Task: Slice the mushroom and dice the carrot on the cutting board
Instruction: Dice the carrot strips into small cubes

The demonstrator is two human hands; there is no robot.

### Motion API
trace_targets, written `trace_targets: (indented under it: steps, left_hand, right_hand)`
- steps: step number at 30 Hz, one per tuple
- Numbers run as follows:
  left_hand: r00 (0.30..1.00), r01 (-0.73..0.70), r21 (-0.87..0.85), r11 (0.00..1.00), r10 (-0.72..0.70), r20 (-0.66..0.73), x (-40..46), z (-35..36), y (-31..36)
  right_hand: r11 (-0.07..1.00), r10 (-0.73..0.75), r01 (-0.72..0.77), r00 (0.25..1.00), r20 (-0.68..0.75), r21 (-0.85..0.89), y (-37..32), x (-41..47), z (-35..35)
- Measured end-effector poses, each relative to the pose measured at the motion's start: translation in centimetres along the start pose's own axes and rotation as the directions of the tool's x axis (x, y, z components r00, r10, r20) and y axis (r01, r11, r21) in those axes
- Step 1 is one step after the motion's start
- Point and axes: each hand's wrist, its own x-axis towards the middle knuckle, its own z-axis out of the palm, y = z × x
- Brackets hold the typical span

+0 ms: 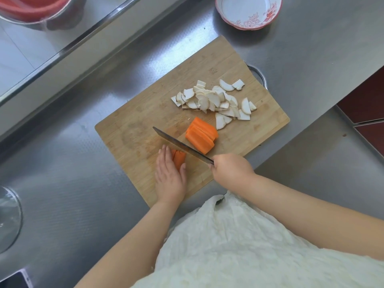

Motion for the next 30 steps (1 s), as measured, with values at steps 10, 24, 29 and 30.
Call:
trace_targets:
  steps: [10, 24, 29, 30]
  left_hand:
    - [0.992, -0.021, -0.155, 0.988, 0.002, -0.124, 0.7, 1.8, -0.1]
    - [0.939, -0.2, 0.027, 0.979, 0.199, -0.28, 1.7, 2.0, -1.1]
    - [0.963, -0.146, -0.015, 0.989, 0.138, -0.23, 1.7, 1.5, -0.1]
    - [0.973, -0.11, -0.041, 0.993, 0.099, -0.21, 1.5, 1.2, 0.0]
  right_hand:
    - [0.998, -0.02, 0.022, 0.999, 0.042, -0.066, 0.3, 0.7, -0.1]
    - [0.954, -0.103, 0.107, 0.994, 0.029, -0.279, 1.1, 1.4, -0.9]
    - [0.969, -0.096, 0.1, 0.995, 0.031, -0.224, 1.1, 1.3, -0.5]
    - [0.972, -0.086, 0.092, 0.996, 0.035, -0.216, 1.1, 1.2, -0.6]
